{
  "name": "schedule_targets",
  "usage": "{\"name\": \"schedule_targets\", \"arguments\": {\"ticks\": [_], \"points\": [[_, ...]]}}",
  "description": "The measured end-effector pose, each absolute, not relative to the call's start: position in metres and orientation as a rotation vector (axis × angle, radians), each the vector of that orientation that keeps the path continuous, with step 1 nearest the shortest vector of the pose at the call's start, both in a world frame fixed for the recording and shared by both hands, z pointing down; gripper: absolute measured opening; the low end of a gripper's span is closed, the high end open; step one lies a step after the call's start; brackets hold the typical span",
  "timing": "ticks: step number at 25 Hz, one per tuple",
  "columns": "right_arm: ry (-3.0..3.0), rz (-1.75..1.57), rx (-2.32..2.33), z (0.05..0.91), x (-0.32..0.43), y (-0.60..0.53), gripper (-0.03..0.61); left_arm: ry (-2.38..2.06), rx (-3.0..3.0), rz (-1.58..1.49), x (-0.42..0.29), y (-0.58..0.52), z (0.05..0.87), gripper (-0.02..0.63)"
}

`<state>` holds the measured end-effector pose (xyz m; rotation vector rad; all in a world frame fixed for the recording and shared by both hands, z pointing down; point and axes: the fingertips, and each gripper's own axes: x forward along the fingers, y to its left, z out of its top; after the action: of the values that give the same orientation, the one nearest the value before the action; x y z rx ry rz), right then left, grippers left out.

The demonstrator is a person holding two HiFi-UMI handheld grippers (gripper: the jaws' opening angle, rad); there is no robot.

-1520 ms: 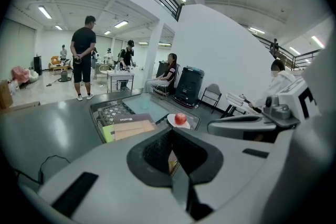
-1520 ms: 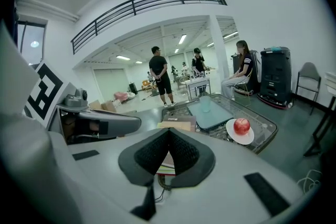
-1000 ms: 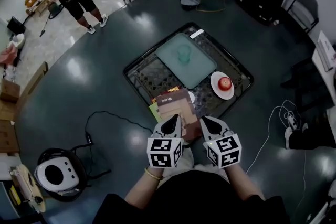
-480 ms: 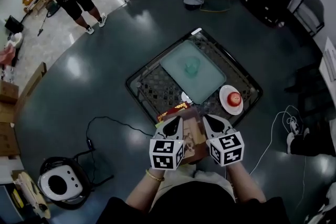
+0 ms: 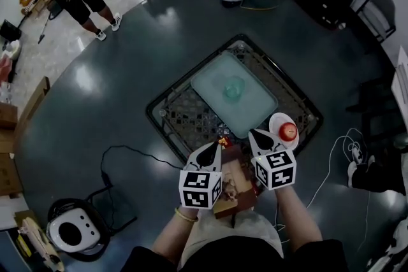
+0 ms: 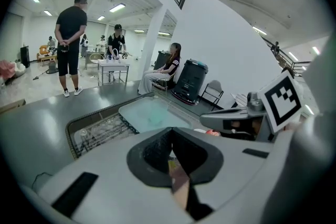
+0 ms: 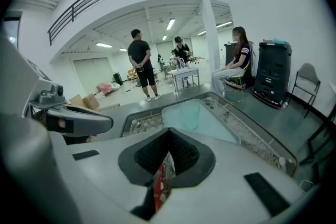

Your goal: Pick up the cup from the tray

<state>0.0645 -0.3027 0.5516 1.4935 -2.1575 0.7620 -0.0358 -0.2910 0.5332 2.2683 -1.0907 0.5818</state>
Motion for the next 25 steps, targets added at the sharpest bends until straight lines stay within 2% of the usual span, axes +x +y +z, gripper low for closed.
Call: {"name": "schedule_targets", "arguments": {"ticks": [12, 21, 25], "points": [[-2.122, 0.789, 1.475, 0.608, 0.068, -0.381, 0.014, -1.065, 2.204, 0.587, -0.027, -0.317, 0.568, 0.009], [-2.074, 0.806, 1.481, 0.652, 0.068, -0.435, 0.249, -1.052, 2.172, 0.568, -0.038, -0.326, 0.581, 0.009], [-2.062, 0.806, 1.486, 0.665, 0.069, -0.455, 0.287, -1.037, 2.174, 0.569, -0.040, -0.329, 0.583, 0.008]]}}
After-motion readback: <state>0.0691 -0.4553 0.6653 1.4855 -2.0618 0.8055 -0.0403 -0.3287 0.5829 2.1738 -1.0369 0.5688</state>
